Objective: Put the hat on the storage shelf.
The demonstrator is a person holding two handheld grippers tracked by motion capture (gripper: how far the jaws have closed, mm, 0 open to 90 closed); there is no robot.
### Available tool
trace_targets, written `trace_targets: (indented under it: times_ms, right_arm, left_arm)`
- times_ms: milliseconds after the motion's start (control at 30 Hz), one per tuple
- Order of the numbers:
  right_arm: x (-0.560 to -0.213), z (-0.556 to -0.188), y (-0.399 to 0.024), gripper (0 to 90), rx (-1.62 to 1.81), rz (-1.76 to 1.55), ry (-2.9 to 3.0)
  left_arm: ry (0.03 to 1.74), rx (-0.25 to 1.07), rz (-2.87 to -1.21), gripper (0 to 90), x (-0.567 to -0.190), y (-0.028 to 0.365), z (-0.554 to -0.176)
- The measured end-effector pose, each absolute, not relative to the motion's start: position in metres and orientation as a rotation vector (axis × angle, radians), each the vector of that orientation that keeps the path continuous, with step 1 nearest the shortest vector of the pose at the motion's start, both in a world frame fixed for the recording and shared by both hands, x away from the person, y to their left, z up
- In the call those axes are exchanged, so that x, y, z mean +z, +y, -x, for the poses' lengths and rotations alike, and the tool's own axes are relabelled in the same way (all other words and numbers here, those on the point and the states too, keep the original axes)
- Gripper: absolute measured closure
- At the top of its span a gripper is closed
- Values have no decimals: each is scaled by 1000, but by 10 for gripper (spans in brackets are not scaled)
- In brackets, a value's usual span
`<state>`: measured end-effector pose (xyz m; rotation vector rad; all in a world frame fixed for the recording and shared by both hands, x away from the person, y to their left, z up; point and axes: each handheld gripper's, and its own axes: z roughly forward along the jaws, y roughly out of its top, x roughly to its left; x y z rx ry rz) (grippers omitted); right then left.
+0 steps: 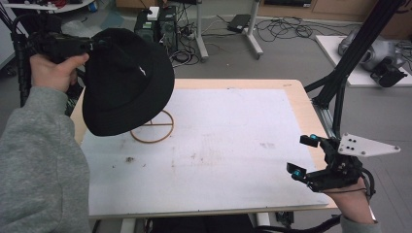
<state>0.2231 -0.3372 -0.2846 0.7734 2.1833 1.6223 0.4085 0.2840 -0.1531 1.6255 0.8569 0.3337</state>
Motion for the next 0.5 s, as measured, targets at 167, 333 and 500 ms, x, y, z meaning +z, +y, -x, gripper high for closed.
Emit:
trace_targets:
  times_ms: [167, 333, 500]
  right_arm:
    - [-285, -220, -339, 31, 1610, -779, 2188]
    - [-285, -218, -342, 31, 1602, -783, 2176]
    - [-283, -215, -345, 31, 1601, -791, 2168]
  left_arm:
    - [855, 323, -1626, 853, -154, 280, -415]
    - [848, 329, -1625, 853, -154, 276, -422]
    - [863, 324, -1625, 853, -154, 270, -432]
